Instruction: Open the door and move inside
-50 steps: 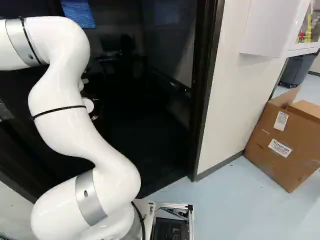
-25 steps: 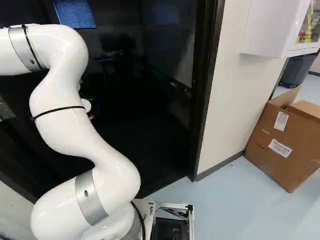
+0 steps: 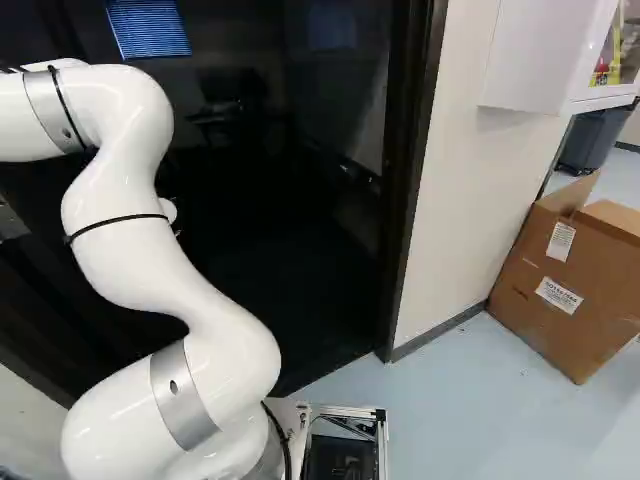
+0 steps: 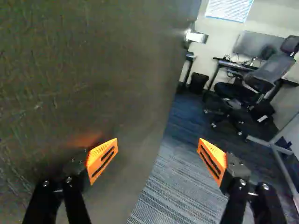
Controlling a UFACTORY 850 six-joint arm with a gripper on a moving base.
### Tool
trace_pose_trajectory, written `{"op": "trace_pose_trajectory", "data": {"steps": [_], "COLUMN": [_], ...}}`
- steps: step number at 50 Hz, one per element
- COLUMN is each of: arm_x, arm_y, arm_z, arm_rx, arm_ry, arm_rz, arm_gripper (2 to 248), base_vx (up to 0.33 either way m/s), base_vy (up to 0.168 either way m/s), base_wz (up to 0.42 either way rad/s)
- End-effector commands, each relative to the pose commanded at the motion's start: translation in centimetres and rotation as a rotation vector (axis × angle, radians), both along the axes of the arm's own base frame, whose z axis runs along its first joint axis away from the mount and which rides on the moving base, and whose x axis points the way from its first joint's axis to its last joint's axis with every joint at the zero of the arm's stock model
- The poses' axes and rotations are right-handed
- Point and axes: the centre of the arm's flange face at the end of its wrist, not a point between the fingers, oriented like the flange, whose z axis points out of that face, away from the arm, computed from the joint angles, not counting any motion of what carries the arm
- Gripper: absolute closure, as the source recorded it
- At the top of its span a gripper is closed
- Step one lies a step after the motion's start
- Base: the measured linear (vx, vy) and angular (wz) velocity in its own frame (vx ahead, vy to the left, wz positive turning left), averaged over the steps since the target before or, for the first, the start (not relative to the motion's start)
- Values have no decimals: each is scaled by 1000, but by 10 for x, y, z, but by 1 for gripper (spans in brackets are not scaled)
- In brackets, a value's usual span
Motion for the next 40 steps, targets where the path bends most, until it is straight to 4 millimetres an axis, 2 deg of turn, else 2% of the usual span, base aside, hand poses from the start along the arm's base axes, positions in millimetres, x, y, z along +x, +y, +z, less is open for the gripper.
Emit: {"op": "trace_pose_trajectory", "data": {"steps": [40], "arm_x": [-5], "arm_y": [76], "arm_z": [-15], "arm_rx": [67], "arm_ry": [60], "arm_rz": [173], "arm_gripper": [3], "base_vx": [0], "base_vy": [0], "base_wz": [0]}}
